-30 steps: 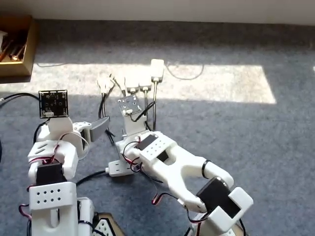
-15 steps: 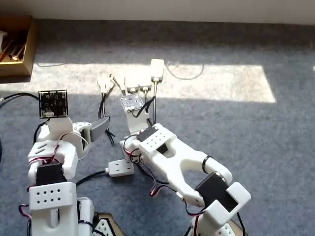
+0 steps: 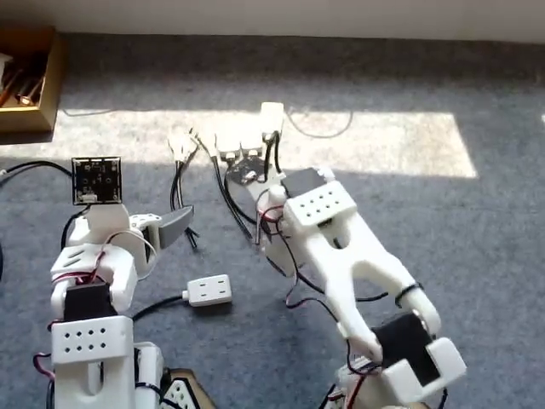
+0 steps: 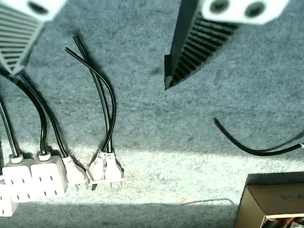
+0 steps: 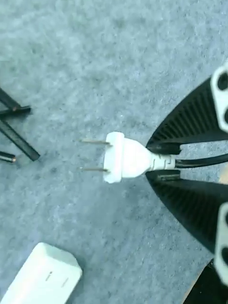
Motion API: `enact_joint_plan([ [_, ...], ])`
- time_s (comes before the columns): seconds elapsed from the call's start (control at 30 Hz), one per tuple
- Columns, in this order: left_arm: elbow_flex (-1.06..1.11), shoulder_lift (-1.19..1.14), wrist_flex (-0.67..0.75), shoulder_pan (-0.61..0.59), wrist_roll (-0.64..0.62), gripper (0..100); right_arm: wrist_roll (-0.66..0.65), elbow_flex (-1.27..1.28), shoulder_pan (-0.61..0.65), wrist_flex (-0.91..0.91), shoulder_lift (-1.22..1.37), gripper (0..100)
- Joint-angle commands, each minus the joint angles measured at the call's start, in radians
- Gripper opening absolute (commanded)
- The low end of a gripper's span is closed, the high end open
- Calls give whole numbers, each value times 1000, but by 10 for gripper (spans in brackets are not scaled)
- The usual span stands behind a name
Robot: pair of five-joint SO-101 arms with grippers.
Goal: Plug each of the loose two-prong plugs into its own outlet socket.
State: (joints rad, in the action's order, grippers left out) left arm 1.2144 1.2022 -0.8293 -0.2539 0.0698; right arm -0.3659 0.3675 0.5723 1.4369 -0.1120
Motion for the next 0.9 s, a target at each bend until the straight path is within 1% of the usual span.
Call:
enact_joint_plan([
  [0.0,-15,13,-11,15,-2,421,3,102,54,-36,-251,8],
  [0.1,-33,13,-43,15,0,421,103,257,139,-213,-426,8],
  [0.23,-125,13,-170,47,-9,421,221,490,234,-501,-565,8],
  [0.27,-151,13,-201,56,-28,421,236,539,249,-568,-579,8],
  [0.33,-203,13,-247,64,-118,421,253,611,272,-644,-584,8],
  [0.37,-229,13,-262,68,-130,421,255,616,280,-657,-584,8],
  [0.43,-263,12,-293,119,-129,421,282,616,292,-659,-587,8],
  [0.57,-245,12,-327,231,-129,421,305,615,331,-654,-593,8],
  [0.77,-147,12,-316,232,-126,421,308,572,334,-607,-595,8],
  [0.87,-102,12,-258,231,-81,421,310,509,334,-541,-595,8],
])
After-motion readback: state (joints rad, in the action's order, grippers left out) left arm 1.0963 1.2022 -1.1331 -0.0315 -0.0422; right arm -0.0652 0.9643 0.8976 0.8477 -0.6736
